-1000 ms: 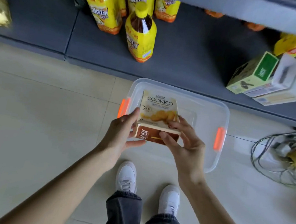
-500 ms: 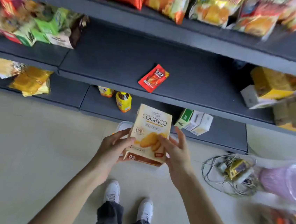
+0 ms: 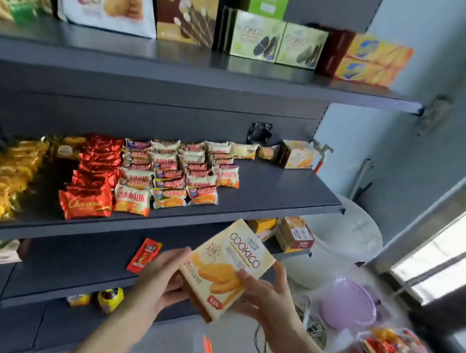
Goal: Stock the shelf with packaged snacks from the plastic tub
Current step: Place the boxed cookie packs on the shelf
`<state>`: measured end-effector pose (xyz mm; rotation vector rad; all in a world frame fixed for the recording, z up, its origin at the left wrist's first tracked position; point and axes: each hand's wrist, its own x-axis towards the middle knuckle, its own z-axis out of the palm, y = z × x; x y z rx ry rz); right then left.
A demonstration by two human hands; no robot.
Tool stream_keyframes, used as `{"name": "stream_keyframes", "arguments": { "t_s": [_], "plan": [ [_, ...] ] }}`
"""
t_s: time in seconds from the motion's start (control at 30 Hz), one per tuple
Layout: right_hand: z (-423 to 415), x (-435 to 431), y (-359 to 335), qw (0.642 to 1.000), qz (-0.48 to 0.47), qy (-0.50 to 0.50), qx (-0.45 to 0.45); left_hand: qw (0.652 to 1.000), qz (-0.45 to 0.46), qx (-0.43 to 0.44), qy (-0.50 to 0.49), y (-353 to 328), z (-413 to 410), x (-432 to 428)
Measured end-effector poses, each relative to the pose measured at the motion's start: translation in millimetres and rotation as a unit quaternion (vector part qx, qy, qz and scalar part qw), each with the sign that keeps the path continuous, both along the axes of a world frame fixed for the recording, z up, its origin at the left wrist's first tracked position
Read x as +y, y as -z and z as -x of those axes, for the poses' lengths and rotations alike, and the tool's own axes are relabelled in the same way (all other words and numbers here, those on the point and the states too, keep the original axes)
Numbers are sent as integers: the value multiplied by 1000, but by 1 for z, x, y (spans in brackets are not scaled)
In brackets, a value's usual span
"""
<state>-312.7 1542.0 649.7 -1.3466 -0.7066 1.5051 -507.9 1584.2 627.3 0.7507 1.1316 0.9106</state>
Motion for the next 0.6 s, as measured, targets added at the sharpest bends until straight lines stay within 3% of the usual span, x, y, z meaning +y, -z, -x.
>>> {"name": "stream_keyframes", "arguments": {
  "t_s": [0.13, 0.33, 0.6],
  "plan": [
    [-6, -15, -22, 992, -35, 118, 34, 998, -9, -29, 54, -34, -13, 0],
    [-33, -29, -44, 981, -47, 187, 12, 988, -81, 9, 135, -76, -32, 5],
    [-99, -22, -81, 986, -103, 99, -86, 983, -130, -1, 133, -111, -71, 20]
  ]
}}
